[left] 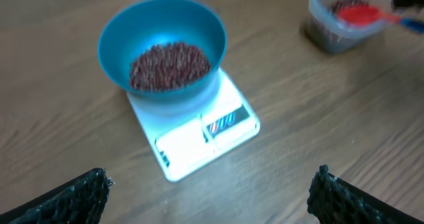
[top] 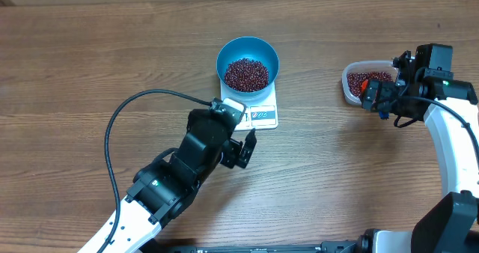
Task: Scoop item into bowl and weigh 150g on scale
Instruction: 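Move the left gripper forward toward the scale display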
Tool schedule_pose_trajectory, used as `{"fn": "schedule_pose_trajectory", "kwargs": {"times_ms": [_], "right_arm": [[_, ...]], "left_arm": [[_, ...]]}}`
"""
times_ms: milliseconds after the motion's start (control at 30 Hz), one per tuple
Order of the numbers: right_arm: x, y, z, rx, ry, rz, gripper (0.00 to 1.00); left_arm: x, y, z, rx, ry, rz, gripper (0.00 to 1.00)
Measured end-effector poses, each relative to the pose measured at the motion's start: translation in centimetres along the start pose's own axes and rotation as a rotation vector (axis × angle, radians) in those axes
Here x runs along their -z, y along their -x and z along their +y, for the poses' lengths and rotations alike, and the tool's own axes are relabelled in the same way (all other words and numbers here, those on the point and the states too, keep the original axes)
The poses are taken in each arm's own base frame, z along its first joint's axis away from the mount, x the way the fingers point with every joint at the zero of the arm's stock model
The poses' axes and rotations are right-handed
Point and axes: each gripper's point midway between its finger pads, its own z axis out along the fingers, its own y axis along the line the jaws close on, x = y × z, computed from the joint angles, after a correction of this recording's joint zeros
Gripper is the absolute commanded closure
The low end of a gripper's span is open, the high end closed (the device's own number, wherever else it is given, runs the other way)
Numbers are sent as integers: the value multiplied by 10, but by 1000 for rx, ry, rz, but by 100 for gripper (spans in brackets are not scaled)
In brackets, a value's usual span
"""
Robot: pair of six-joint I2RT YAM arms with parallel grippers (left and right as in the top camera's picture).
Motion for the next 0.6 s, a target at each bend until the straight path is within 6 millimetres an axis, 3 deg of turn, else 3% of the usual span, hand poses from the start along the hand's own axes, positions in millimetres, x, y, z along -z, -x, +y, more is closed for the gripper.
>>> {"fn": "schedule_pose_trajectory", "kwargs": {"times_ms": [133,300,600], "right_arm": [[0,0,0,0,0,-1,0],[0,0,0,0,0,-1,0],[0,0,0,0,0,0,0]], "left_arm": [[1,-18,3,-12,11,71,1],[-3,-26,3,-18,16,107,0],[-39,-49,1,-10,35,214,0]]}}
